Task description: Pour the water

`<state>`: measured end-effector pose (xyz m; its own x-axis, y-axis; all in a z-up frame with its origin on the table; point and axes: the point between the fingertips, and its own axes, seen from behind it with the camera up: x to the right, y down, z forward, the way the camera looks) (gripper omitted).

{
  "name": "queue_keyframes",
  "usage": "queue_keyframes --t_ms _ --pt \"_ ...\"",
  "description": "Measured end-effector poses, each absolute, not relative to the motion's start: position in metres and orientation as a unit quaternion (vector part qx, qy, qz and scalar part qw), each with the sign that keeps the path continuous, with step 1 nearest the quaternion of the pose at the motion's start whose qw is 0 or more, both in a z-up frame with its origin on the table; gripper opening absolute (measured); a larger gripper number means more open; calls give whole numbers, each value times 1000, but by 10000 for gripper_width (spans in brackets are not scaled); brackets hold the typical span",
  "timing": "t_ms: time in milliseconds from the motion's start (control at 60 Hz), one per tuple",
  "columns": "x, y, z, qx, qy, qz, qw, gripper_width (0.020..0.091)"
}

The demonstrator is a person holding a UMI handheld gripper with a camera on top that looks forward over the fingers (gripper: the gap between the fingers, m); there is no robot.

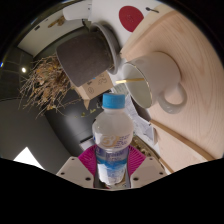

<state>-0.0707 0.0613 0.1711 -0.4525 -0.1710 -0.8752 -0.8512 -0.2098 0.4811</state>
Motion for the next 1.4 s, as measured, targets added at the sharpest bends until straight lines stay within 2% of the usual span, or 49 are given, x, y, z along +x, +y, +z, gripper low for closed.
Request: queue_keyframes --t_ms 217,383,483,600,683,833,933,1050,1200,1400 --pt "-72 67 158 -442 578 644 236 355" --pt "-71 67 167 -487 547 624 271 355" --pt "-62 68 184 -575 480 565 345 356" --pt "-29 74 218 -671 356 440 478 358" --pt "14 70 257 -703 270 343 561 358" --pt "86 67 276 -729 158 168 644 357" --pt "136 66 251 -752 105 51 649 358" --pt "180 63 199 -779 72 -24 622 358" --pt "199 62 132 -802 64 -44 592 359" --pt "204 58 79 -822 61 -44 565 360"
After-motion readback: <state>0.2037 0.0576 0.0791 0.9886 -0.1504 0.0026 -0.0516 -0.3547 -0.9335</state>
